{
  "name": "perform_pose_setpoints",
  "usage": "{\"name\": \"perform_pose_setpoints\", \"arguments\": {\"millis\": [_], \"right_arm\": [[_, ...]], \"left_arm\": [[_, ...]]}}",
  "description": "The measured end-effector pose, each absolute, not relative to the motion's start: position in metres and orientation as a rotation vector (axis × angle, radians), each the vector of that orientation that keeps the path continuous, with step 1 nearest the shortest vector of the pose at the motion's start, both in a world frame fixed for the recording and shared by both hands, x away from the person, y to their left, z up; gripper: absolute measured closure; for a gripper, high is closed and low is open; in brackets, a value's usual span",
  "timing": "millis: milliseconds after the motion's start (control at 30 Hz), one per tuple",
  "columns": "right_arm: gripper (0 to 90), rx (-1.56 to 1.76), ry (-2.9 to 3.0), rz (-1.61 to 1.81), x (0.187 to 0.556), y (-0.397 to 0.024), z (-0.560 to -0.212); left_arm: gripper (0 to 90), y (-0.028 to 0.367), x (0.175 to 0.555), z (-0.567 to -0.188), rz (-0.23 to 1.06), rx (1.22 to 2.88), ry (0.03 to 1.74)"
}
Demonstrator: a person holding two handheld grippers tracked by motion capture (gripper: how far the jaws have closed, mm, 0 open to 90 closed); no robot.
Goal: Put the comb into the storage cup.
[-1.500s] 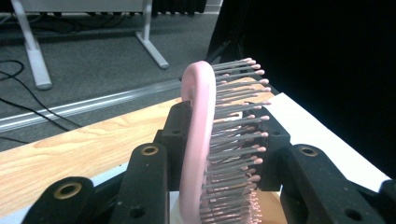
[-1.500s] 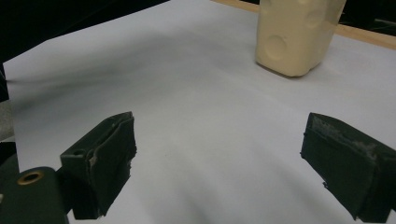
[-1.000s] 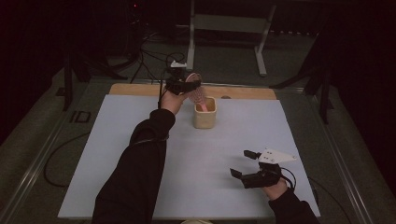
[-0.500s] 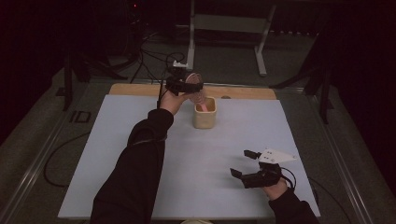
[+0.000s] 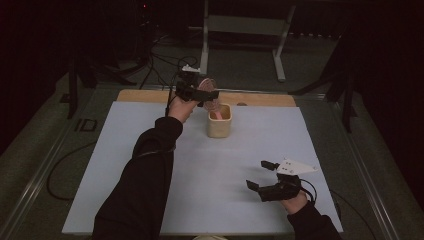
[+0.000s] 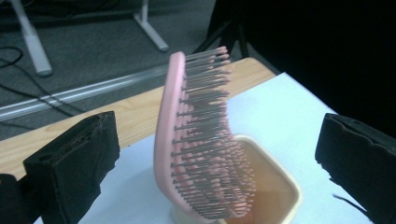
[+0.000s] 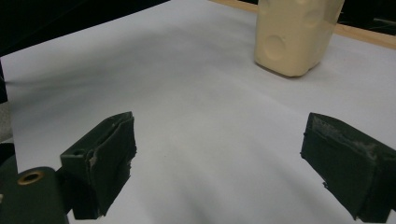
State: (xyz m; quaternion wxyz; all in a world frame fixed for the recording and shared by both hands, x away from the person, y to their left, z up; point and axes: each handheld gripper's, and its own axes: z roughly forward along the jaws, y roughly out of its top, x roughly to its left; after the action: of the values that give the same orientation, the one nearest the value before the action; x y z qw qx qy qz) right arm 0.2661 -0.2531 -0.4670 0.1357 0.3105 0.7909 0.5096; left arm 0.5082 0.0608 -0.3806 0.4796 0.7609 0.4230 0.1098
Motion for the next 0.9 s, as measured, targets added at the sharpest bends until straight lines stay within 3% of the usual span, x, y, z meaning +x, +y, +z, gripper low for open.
{"name": "perform_pose_setpoints", "arguments": {"millis": [900], "right_arm": [[9.8, 0.886, 2.299, 1.484, 0.267, -0.25, -0.467]], "left_arm": [[0.0, 0.07, 0.496, -0.381, 0.237, 1.957, 0.948]]}}
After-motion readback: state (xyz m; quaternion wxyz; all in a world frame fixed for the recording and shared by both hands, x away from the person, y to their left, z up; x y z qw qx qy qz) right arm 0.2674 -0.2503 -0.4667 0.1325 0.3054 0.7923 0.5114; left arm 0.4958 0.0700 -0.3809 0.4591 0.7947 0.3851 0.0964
